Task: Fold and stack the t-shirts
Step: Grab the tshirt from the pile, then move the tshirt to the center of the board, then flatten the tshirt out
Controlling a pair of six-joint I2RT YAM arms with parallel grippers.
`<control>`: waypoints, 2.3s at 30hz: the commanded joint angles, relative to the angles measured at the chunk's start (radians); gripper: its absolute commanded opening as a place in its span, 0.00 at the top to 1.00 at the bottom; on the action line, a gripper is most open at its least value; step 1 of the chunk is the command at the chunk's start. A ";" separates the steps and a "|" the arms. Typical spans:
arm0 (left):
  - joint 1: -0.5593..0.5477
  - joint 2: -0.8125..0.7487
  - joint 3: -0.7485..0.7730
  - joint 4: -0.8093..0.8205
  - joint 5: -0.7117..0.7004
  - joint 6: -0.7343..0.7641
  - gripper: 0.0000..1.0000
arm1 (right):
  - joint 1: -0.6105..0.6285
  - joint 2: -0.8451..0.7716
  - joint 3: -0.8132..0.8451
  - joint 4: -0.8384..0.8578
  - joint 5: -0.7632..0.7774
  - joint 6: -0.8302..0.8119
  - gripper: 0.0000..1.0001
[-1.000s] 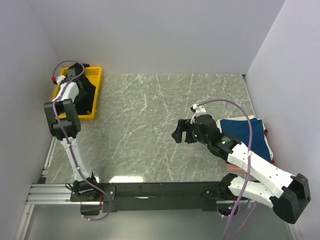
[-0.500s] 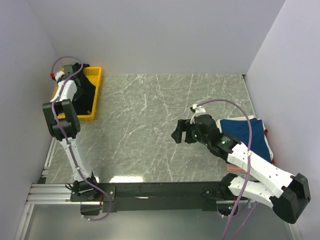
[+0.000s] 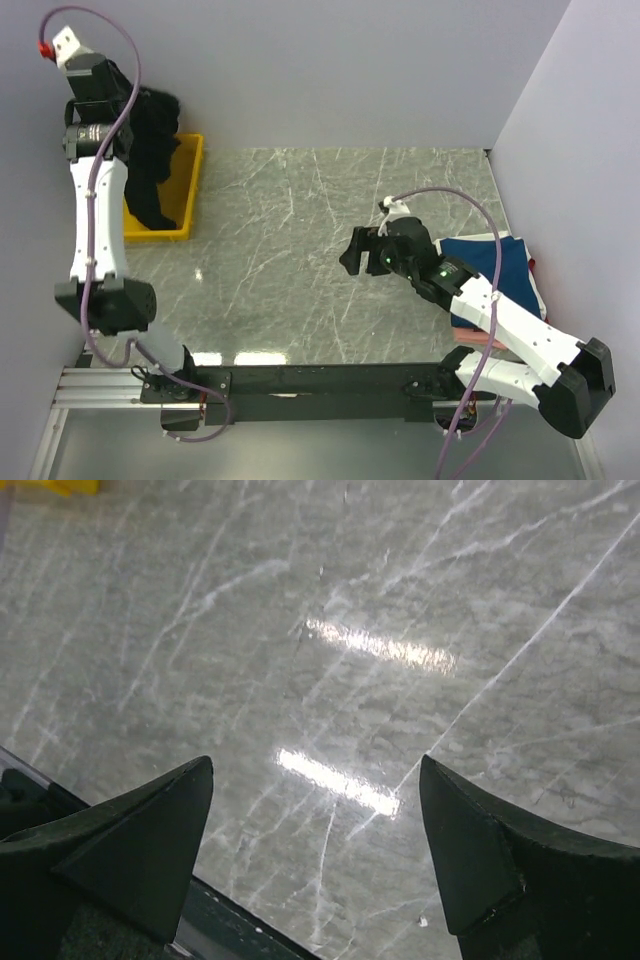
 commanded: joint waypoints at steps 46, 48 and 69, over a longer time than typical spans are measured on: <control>-0.783 -0.620 -1.208 0.131 -0.025 -0.297 0.57 | -0.148 0.213 -0.068 0.205 0.095 0.139 0.22; -0.804 -0.671 -1.270 0.149 -0.010 -0.321 0.58 | -0.163 0.272 -0.062 0.228 0.072 0.139 0.25; -1.077 -0.510 -1.462 0.321 -0.054 -0.476 0.39 | -0.168 0.572 0.056 0.324 0.061 0.181 0.47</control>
